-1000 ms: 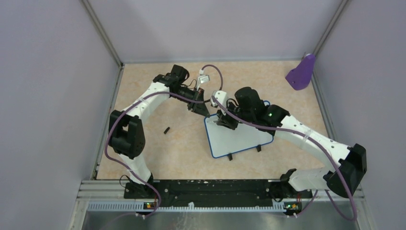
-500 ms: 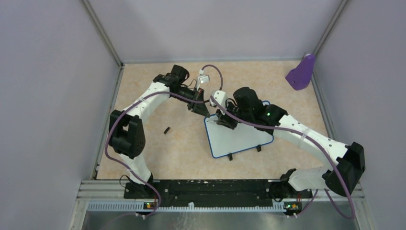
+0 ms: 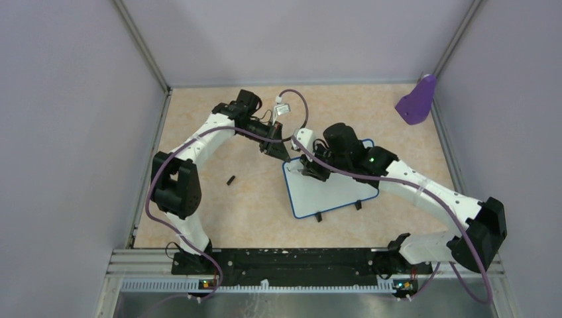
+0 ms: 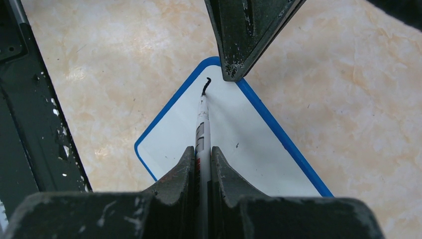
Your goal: Write a sentence on the whiteboard
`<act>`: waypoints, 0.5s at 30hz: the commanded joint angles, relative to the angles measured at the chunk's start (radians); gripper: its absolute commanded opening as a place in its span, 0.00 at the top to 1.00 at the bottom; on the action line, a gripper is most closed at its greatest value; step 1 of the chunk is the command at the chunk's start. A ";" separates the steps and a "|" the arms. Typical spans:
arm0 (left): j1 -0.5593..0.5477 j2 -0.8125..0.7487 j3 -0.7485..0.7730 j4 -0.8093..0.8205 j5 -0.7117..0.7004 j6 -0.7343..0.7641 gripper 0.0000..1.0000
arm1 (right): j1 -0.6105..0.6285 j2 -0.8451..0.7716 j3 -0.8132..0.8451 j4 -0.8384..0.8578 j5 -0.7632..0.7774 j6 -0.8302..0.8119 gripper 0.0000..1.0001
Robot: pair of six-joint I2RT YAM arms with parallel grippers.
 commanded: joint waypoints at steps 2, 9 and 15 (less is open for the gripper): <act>-0.006 0.012 0.005 0.006 0.023 0.006 1.00 | 0.010 -0.041 -0.013 0.002 0.008 -0.016 1.00; -0.006 0.009 0.004 0.007 0.023 0.009 1.00 | 0.011 -0.030 -0.009 -0.016 -0.012 -0.024 1.00; -0.006 0.011 0.002 0.007 0.023 0.008 1.00 | 0.012 -0.031 -0.017 -0.031 -0.021 -0.030 1.00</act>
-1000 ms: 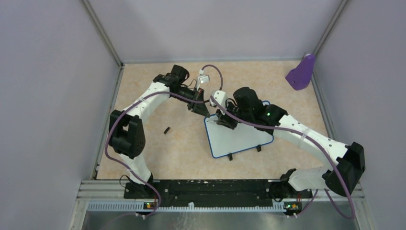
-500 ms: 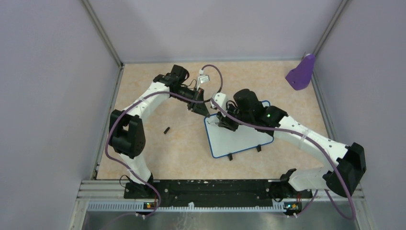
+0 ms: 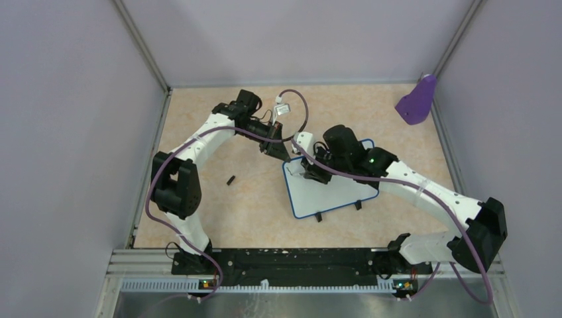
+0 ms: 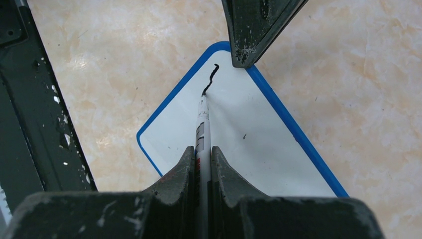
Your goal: Write a sentence on the whiteboard
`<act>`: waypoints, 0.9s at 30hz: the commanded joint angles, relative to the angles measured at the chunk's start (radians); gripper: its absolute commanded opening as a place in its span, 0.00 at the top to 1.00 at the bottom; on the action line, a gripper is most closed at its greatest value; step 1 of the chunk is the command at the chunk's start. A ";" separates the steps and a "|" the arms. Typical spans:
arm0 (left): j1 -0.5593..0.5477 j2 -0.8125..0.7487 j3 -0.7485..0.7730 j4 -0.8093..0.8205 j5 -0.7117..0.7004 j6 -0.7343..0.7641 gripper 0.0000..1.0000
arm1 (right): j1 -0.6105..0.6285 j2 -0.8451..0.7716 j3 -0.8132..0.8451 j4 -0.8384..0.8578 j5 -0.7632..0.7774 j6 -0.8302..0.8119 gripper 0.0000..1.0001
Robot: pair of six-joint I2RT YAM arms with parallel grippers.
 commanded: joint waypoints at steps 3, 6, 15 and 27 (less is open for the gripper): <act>-0.006 0.010 0.004 0.009 0.023 0.008 1.00 | 0.012 -0.028 -0.008 -0.006 -0.007 -0.014 1.00; -0.006 0.011 0.002 0.009 0.024 0.008 1.00 | 0.012 -0.030 0.009 -0.003 0.002 -0.010 1.00; -0.007 0.009 0.002 0.011 0.023 0.005 1.00 | 0.010 -0.037 0.040 0.041 0.041 0.032 1.00; -0.007 0.009 0.001 0.013 0.024 0.004 1.00 | 0.001 -0.035 0.076 0.057 0.089 0.049 1.00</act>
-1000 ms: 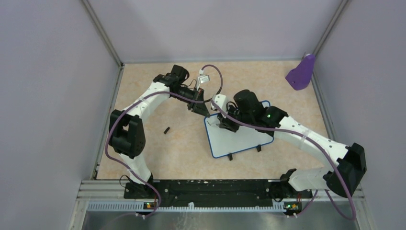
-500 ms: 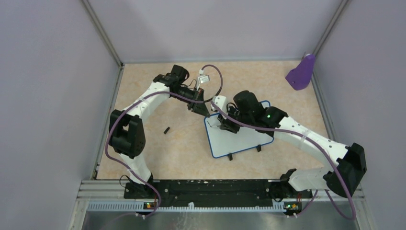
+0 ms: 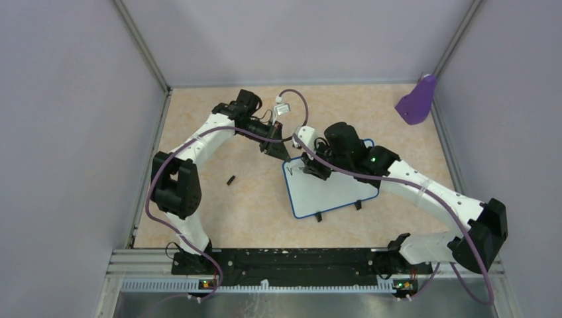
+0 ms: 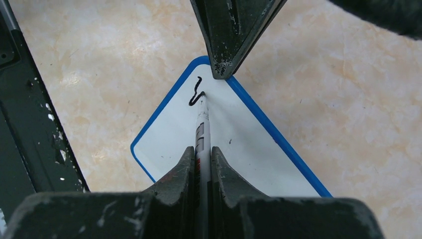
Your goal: Write a sentence on the whiteboard
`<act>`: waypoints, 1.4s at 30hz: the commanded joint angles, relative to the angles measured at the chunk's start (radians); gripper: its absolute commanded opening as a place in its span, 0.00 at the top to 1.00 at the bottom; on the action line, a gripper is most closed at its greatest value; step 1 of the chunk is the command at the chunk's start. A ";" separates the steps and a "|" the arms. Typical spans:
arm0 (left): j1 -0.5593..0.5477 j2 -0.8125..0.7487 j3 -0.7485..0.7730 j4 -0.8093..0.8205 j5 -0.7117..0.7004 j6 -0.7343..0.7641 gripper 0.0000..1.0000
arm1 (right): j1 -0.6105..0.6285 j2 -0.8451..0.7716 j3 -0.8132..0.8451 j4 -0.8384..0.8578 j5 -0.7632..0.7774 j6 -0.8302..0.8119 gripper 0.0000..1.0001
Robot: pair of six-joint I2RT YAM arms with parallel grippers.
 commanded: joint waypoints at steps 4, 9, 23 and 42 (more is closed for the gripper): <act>-0.006 0.009 0.001 0.007 0.026 0.006 1.00 | -0.002 -0.031 0.063 0.044 0.047 0.011 1.00; -0.007 0.010 0.001 0.008 0.026 0.006 1.00 | -0.002 -0.031 0.041 0.034 0.033 0.005 1.00; -0.007 0.011 0.001 0.006 0.025 0.009 1.00 | 0.001 -0.062 -0.039 -0.031 -0.021 -0.029 1.00; -0.006 0.014 0.001 0.009 0.027 0.006 1.00 | 0.002 -0.036 0.017 0.021 0.007 -0.008 1.00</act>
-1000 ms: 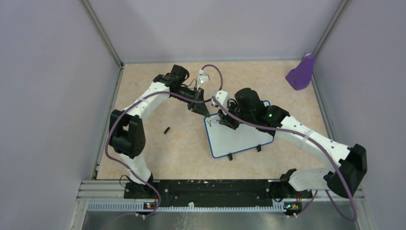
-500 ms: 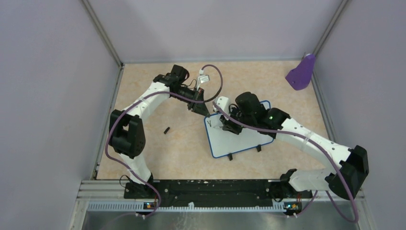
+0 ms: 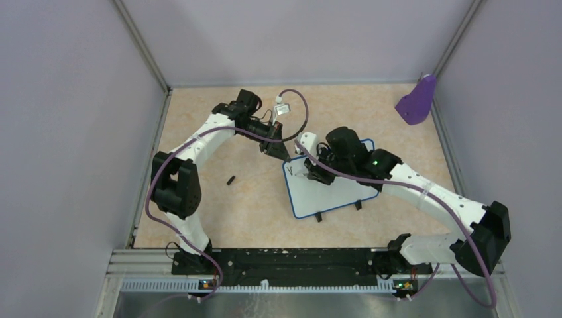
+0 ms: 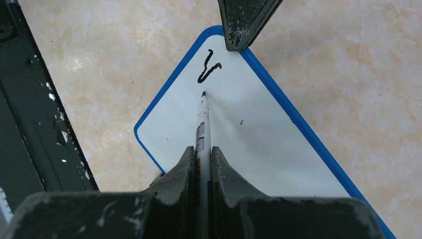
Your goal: Write a sentence on the whiteboard
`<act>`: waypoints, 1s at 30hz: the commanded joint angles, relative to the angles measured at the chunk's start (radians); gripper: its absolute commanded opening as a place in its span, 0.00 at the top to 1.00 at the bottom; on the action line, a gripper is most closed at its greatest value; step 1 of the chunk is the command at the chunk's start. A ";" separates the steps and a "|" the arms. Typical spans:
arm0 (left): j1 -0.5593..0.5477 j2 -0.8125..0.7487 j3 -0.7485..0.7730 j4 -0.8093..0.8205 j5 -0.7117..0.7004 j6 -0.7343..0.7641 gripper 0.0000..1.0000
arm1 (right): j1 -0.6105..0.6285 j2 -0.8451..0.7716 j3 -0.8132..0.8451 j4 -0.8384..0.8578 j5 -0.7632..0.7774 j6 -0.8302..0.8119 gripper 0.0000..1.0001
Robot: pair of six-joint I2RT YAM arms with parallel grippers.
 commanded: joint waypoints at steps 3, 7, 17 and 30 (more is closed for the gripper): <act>-0.007 0.013 -0.001 0.010 0.024 0.008 1.00 | 0.002 -0.003 0.078 0.059 0.020 0.014 1.00; -0.008 0.017 0.004 0.010 0.026 0.005 1.00 | 0.002 0.006 0.101 0.063 0.031 0.014 1.00; -0.009 0.011 0.002 0.007 0.025 0.008 1.00 | 0.003 0.025 0.102 0.063 0.015 0.012 1.00; -0.009 0.010 0.002 0.006 0.022 0.011 1.00 | 0.003 0.027 0.057 0.050 0.031 0.001 1.00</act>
